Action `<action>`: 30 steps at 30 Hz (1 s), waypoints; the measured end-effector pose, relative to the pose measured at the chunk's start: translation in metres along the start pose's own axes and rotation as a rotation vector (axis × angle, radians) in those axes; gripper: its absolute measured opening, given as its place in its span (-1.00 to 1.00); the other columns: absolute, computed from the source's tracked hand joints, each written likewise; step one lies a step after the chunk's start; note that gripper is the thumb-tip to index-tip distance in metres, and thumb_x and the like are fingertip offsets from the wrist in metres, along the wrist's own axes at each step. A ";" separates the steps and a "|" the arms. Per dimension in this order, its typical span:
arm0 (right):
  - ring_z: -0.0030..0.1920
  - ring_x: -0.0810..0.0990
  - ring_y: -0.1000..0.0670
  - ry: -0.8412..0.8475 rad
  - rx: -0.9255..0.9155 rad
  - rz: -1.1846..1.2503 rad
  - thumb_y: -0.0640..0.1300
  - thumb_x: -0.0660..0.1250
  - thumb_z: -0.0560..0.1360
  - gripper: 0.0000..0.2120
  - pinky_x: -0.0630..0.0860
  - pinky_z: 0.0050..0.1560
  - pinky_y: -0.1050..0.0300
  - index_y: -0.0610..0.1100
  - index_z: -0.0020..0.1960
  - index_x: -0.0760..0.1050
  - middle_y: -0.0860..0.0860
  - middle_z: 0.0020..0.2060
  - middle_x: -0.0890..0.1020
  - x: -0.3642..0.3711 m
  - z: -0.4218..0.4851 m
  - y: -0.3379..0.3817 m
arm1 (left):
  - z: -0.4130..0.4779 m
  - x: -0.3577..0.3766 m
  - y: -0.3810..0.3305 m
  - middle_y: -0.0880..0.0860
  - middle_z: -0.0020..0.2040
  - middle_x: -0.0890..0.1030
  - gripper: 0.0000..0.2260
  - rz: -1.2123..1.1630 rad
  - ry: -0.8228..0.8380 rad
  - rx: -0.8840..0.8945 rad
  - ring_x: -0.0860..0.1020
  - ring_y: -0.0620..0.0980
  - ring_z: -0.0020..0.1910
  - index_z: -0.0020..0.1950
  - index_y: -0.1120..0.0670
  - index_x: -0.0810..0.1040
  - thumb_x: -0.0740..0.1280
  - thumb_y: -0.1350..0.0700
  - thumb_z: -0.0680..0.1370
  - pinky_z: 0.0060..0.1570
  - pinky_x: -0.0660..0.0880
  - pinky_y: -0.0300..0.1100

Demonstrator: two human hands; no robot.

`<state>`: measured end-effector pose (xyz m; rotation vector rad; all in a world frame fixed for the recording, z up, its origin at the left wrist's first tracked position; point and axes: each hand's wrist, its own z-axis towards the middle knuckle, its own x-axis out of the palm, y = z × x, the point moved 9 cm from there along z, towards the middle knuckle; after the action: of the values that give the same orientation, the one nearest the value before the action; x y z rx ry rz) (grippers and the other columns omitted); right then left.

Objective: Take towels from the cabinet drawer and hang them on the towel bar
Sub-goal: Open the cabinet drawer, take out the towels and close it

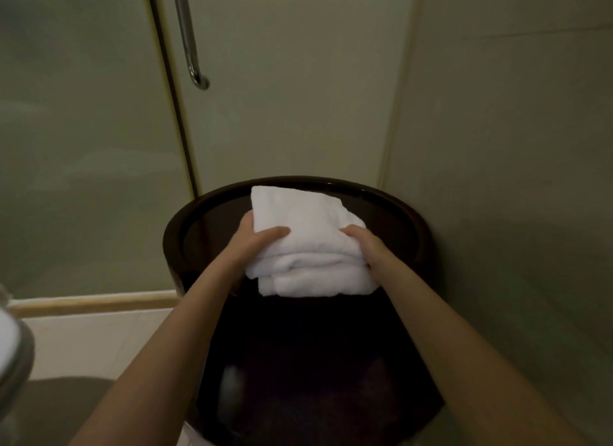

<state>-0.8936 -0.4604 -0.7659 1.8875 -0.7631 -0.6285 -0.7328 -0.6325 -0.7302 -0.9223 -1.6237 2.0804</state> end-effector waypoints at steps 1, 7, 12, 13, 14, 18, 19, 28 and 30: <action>-0.09 0.55 -0.13 -0.006 -0.008 0.003 0.13 0.36 0.40 -0.57 0.44 -0.04 0.04 -0.12 0.15 0.51 -0.12 -0.09 0.59 -0.001 0.000 0.001 | 0.001 0.000 0.001 -0.11 0.10 0.46 -0.44 -0.004 -0.004 -0.006 0.46 -0.23 -0.02 0.36 -0.03 0.31 0.44 -0.07 0.44 -0.22 0.38 -0.33; -0.23 0.52 -0.03 -0.053 -0.032 0.014 0.15 0.40 0.41 -0.50 0.32 -0.35 0.16 -0.15 0.21 0.48 -0.03 -0.21 0.55 -0.008 -0.003 -0.001 | -0.005 -0.003 -0.005 -0.10 0.09 0.50 -0.48 0.062 -0.041 0.054 0.49 -0.24 -0.01 0.33 0.00 0.38 0.44 -0.10 0.44 -0.21 0.38 -0.38; 0.06 0.56 -0.15 -0.119 -0.108 -0.138 0.20 0.33 0.46 -0.33 0.49 0.12 -0.02 -0.26 0.37 0.39 -0.16 0.17 0.56 -0.017 -0.017 0.006 | -0.031 -0.011 -0.007 -0.09 0.16 0.52 -0.36 0.232 -0.041 0.059 0.53 -0.12 0.06 0.36 -0.01 0.36 0.23 -0.38 0.43 -0.01 0.46 -0.22; 0.15 0.54 -0.18 -0.151 -0.126 -0.196 0.20 0.30 0.48 -0.32 0.47 0.18 -0.04 -0.25 0.40 0.35 -0.18 0.23 0.52 -0.020 -0.025 0.010 | -0.038 -0.013 -0.004 -0.06 0.20 0.52 -0.33 0.283 -0.041 0.042 0.53 -0.08 0.09 0.39 -0.01 0.34 0.17 -0.42 0.43 0.05 0.48 -0.14; 0.21 0.51 -0.19 -0.189 -0.146 -0.255 0.19 0.29 0.49 -0.32 0.47 0.19 -0.03 -0.24 0.43 0.31 -0.19 0.28 0.49 -0.024 -0.034 0.014 | -0.046 -0.015 -0.002 -0.05 0.22 0.52 -0.32 0.340 -0.046 0.038 0.53 -0.05 0.10 0.39 -0.01 0.34 0.12 -0.43 0.44 0.08 0.48 -0.10; 0.34 0.40 -0.18 -0.298 -0.242 -0.403 0.12 0.32 0.48 -0.29 0.43 0.25 -0.07 -0.14 0.50 0.16 -0.14 0.41 0.34 -0.033 -0.085 0.022 | -0.079 -0.017 -0.004 -0.01 0.07 0.60 -0.48 0.570 -0.047 0.132 0.56 -0.05 -0.03 0.20 0.00 0.49 0.05 -0.35 0.52 -0.05 0.50 -0.12; 0.31 0.42 -0.17 -0.285 -0.267 -0.394 0.10 0.32 0.48 -0.33 0.44 0.24 -0.10 -0.11 0.49 0.19 -0.13 0.38 0.37 -0.033 -0.100 0.017 | -0.087 -0.015 -0.006 0.00 0.03 0.62 -0.52 0.600 -0.039 0.170 0.57 -0.04 -0.05 0.15 0.00 0.52 0.06 -0.32 0.54 -0.07 0.51 -0.11; -0.10 0.61 -0.01 -0.082 -0.244 -0.445 0.11 0.38 0.46 -0.81 0.56 0.06 -0.06 -0.01 -0.12 0.53 0.01 -0.16 0.63 -0.017 -0.208 -0.107 | -0.121 -0.011 0.037 0.15 0.45 0.33 -0.49 1.031 0.018 0.111 0.27 0.12 0.43 0.44 0.03 0.33 0.05 -0.22 0.59 0.33 0.29 -0.01; -0.18 0.62 0.02 -0.054 -0.227 -0.538 0.11 0.38 0.47 -0.80 0.58 -0.01 -0.02 0.00 -0.21 0.55 0.02 -0.25 0.65 -0.009 -0.223 -0.131 | -0.123 -0.010 0.042 0.16 0.51 0.22 -0.46 1.037 0.021 0.098 0.17 0.13 0.49 0.49 0.03 0.26 0.05 -0.22 0.59 0.41 0.20 0.00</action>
<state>-0.7119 -0.2788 -0.7961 1.8693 -0.1916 -1.0550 -0.6374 -0.5616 -0.7833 -2.0310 -1.0759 2.6793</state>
